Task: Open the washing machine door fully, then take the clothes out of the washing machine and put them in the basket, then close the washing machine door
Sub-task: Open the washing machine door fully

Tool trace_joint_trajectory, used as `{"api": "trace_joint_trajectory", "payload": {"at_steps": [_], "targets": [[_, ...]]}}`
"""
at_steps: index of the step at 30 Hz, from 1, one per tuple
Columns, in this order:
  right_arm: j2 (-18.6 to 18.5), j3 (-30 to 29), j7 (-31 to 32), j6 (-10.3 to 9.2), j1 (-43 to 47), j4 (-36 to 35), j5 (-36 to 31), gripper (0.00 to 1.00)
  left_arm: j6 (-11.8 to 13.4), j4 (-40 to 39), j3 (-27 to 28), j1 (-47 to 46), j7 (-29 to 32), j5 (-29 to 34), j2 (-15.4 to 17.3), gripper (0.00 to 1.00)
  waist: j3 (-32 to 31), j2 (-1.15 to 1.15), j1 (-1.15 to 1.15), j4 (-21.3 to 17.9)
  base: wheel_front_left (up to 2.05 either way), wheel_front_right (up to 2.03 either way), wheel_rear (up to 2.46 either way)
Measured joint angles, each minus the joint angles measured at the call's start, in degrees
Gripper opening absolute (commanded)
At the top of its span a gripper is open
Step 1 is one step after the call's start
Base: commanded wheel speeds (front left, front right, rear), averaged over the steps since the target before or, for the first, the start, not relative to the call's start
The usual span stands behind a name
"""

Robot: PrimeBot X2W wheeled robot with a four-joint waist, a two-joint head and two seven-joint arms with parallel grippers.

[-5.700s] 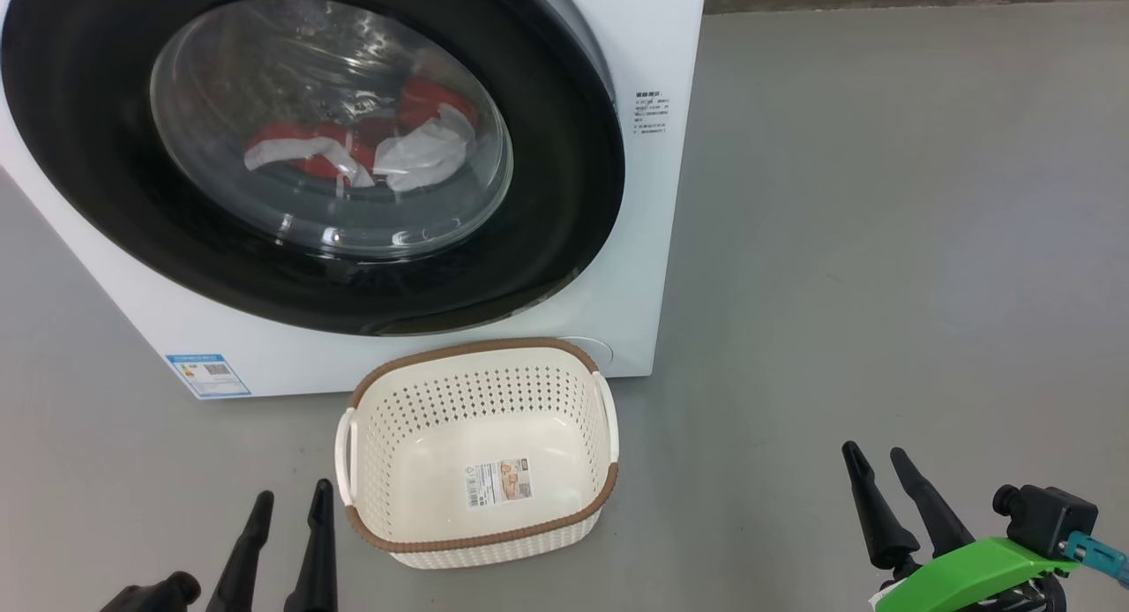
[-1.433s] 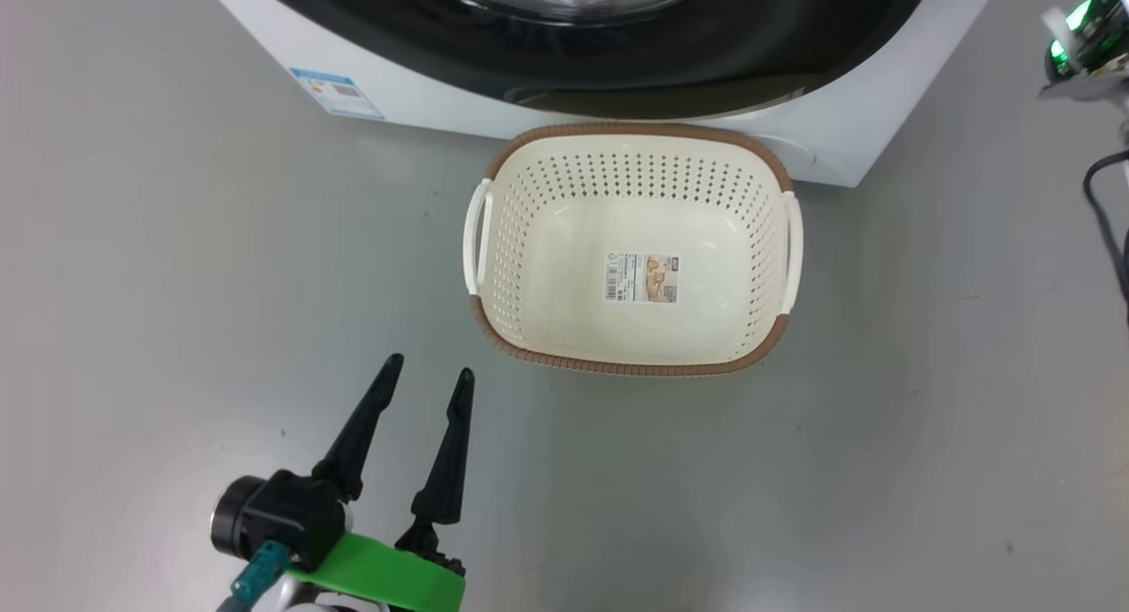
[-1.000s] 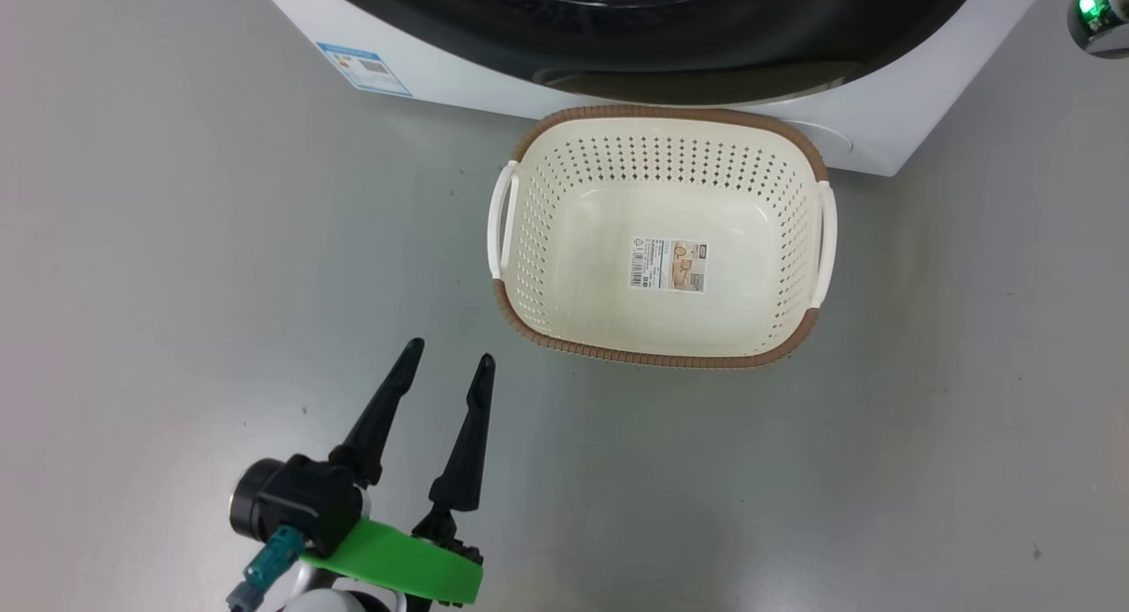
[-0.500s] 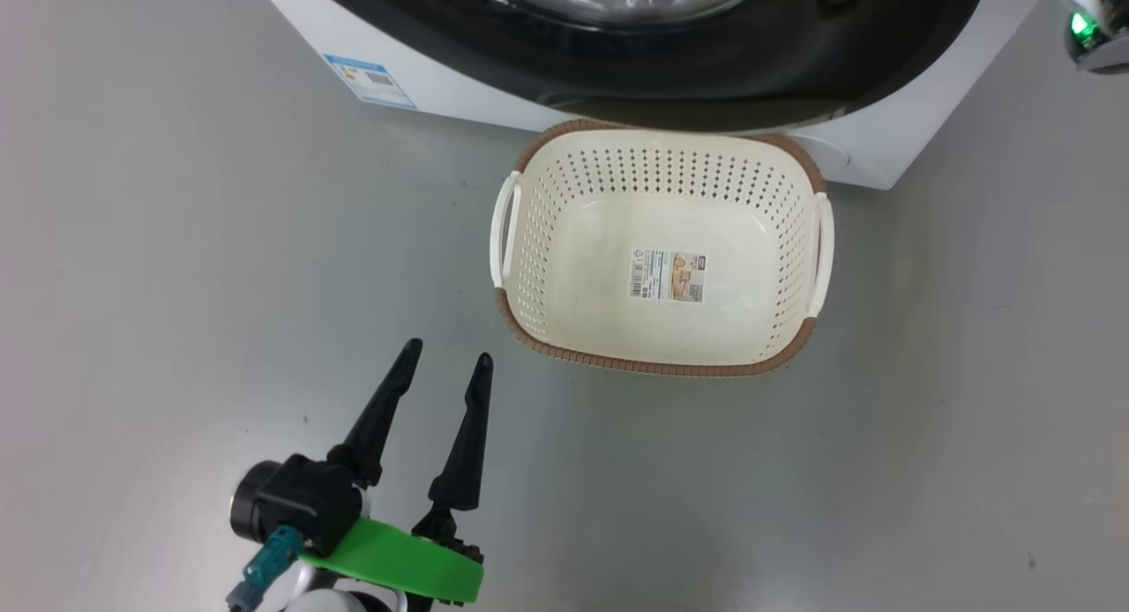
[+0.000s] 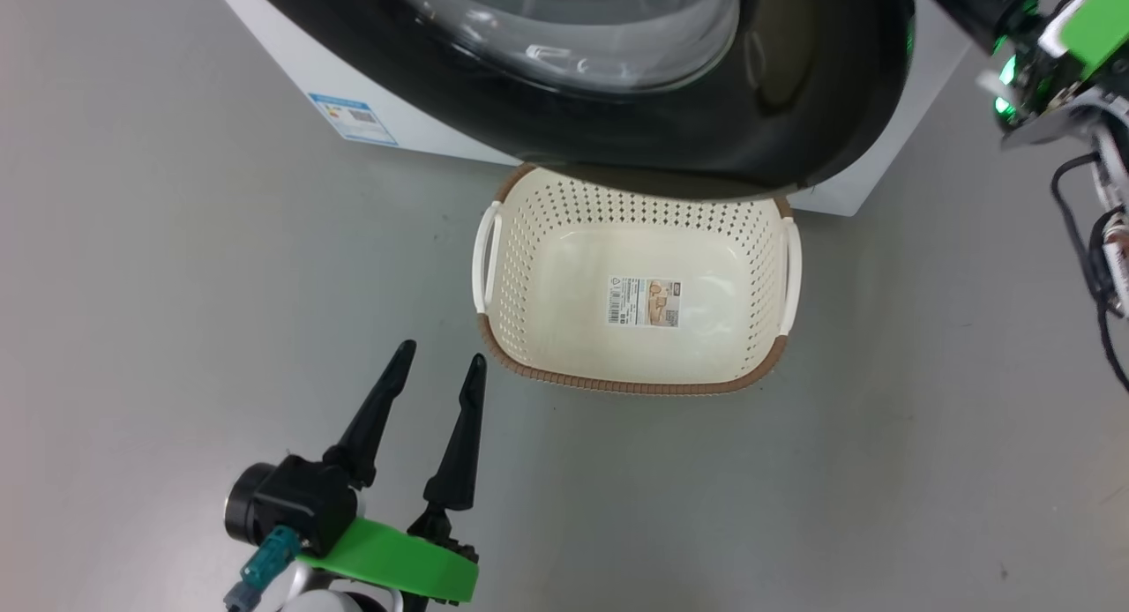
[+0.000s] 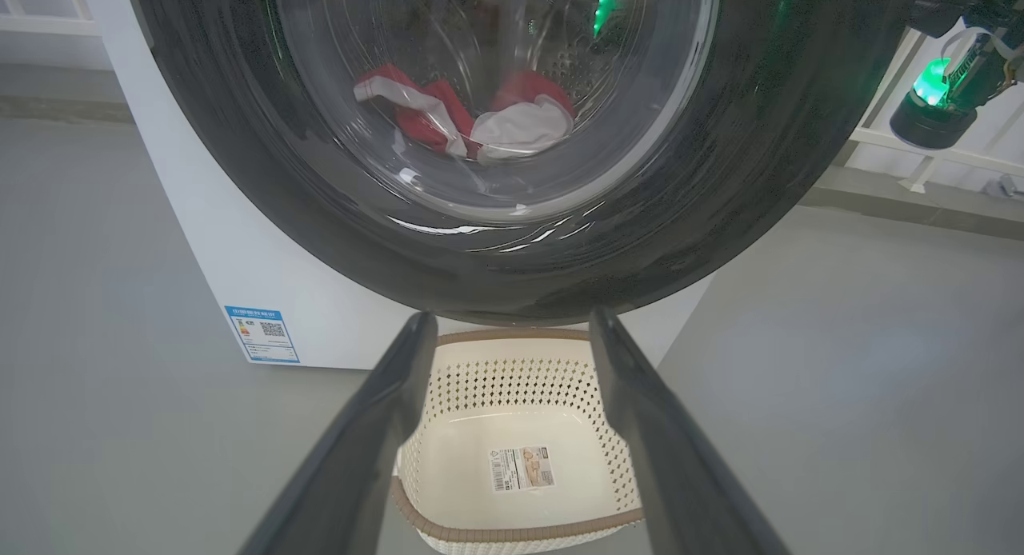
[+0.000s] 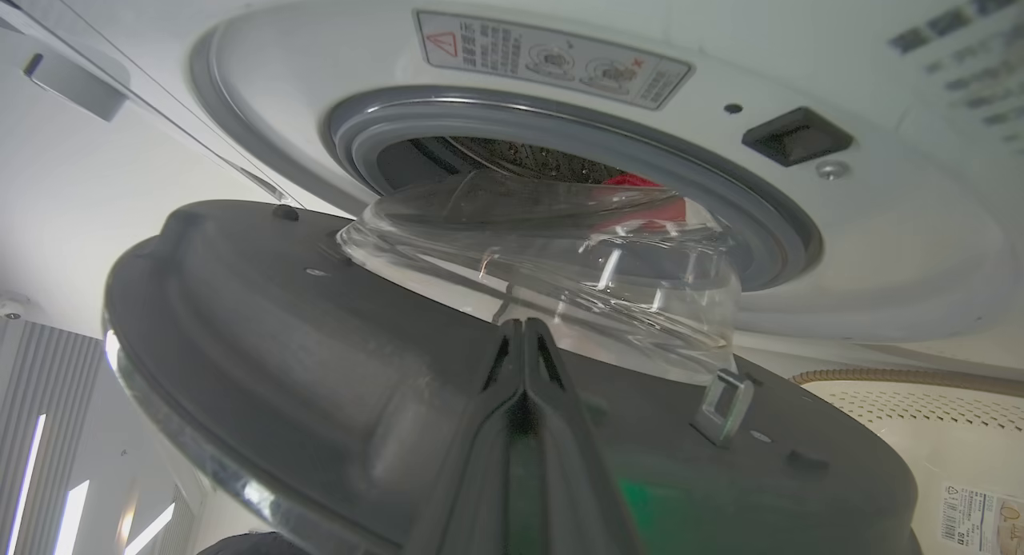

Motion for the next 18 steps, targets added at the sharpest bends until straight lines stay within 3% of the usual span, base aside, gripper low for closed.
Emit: {"api": "trace_joint_trajectory", "payload": {"at_steps": [18], "targets": [[2.75, 2.21, 5.0, 0.0, 7.67, -5.15, -0.97, 0.0, -0.13, 0.34, 1.12, 1.38, 0.0, 1.4, 0.02, 1.0, -3.49, 0.0, 0.0, -2.27, 0.0, 0.0, 0.0]]}}
